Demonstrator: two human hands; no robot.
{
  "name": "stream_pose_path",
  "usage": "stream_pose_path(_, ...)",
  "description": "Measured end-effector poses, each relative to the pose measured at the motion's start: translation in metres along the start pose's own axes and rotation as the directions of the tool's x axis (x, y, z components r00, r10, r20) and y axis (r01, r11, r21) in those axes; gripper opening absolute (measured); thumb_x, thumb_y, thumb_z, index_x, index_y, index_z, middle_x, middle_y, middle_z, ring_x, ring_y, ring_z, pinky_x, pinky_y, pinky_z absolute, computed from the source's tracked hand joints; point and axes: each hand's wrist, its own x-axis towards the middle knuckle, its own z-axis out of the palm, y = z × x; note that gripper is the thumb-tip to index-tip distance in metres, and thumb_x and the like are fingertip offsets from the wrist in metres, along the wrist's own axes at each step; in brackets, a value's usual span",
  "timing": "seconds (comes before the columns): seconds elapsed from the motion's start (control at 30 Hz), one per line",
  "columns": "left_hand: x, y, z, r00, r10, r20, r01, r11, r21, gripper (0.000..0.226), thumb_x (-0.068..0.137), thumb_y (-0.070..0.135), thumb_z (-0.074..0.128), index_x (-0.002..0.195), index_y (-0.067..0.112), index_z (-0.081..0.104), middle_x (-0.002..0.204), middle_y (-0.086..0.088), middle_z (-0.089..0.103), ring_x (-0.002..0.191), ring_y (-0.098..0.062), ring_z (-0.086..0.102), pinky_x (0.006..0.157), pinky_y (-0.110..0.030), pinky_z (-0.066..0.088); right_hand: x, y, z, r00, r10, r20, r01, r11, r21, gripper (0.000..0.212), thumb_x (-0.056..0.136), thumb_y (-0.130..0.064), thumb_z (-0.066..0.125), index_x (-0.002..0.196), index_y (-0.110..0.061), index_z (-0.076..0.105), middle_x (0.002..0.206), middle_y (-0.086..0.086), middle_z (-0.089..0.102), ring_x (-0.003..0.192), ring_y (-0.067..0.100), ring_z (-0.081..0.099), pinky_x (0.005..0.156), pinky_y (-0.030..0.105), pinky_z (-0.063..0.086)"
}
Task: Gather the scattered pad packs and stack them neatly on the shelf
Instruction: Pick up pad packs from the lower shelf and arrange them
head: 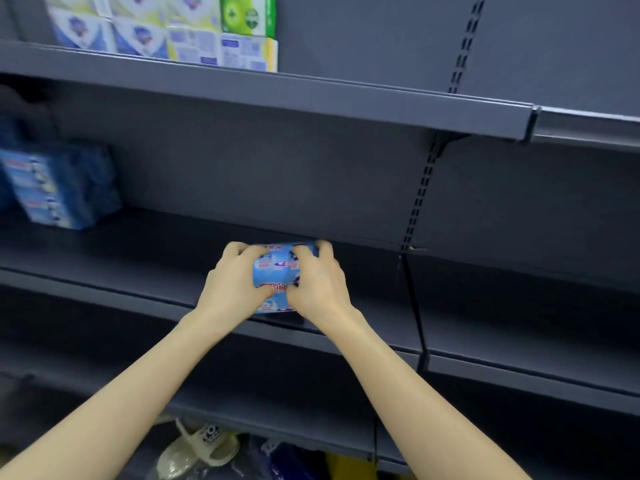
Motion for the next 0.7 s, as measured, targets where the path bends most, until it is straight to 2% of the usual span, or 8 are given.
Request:
stream_pose_path(0.17, -0.016, -0.049, -0.041, 0.992, -0.099, -0.080, 0.102, 0.994, 0.030, 0.055, 0.078, 0.021, 0.071, 0.129, 0.019, 0.051, 0.125, 0.000, 0.044, 0.096, -0.018, 0.053, 0.077, -0.023, 0.037, 0.009, -0.055, 0.031, 0.991, -0.103, 0.088, 0.101, 0.995, 0.027, 0.054, 0.086, -0.010, 0.057, 0.136, -0.012, 0.037, 0.146, 0.012, 0.018, 0.115, 0.029, 0.044, 0.081, 0.028, 0.042)
stream_pose_path(0.3, -0.021, -0.091, -0.075, 0.980, -0.160, -0.118, 0.167, 0.984, 0.059, 0.054, 0.078, 0.020, 0.070, 0.128, 0.017, 0.051, 0.125, -0.001, 0.044, 0.101, -0.020, 0.054, 0.079, -0.024, 0.037, 0.018, -0.102, 0.060, 0.976, -0.177, 0.127, 0.175, 0.984, 0.026, 0.053, 0.087, -0.013, 0.058, 0.136, -0.010, 0.038, 0.148, 0.011, 0.016, 0.112, 0.029, 0.045, 0.078, 0.027, 0.040)
stream_pose_path(0.47, -0.023, -0.156, -0.123, 0.968, -0.203, -0.149, 0.214, 0.975, 0.061, 0.052, 0.079, 0.021, 0.069, 0.127, 0.020, 0.051, 0.124, 0.001, 0.044, 0.102, -0.019, 0.054, 0.079, -0.023, 0.034, 0.038, -0.171, 0.104, 0.959, -0.252, 0.131, 0.251, 0.968, 0.025, 0.050, 0.086, -0.012, 0.057, 0.133, -0.010, 0.040, 0.145, 0.006, 0.023, 0.104, 0.029, 0.048, 0.073, 0.027, 0.037)
stream_pose_path(0.6, -0.028, -0.221, -0.169, 0.953, -0.248, -0.175, 0.265, 0.961, 0.084, 0.053, 0.079, 0.024, 0.069, 0.128, 0.020, 0.051, 0.125, 0.002, 0.043, 0.101, -0.019, 0.054, 0.077, -0.022, 0.033, 0.052, -0.238, 0.147, 0.941, -0.309, 0.141, 0.304, 0.951, 0.055, 0.047, 0.083, -0.009, 0.054, 0.128, -0.010, 0.043, 0.138, 0.005, 0.031, 0.088, 0.027, 0.042, 0.070, 0.028, 0.033)
stream_pose_path(0.7, -0.030, -0.267, -0.203, 0.941, -0.278, -0.195, 0.300, 0.949, 0.094, 0.051, 0.080, 0.023, 0.068, 0.128, 0.020, 0.051, 0.125, 0.001, 0.043, 0.103, -0.022, 0.054, 0.076, -0.023, 0.033, 0.059, -0.288, 0.178, 0.928, -0.338, 0.157, 0.328, 0.941, 0.088, 0.048, 0.082, -0.009, 0.054, 0.129, -0.011, 0.044, 0.138, 0.004, 0.034, 0.094, 0.029, 0.046, 0.073, 0.026, 0.032)
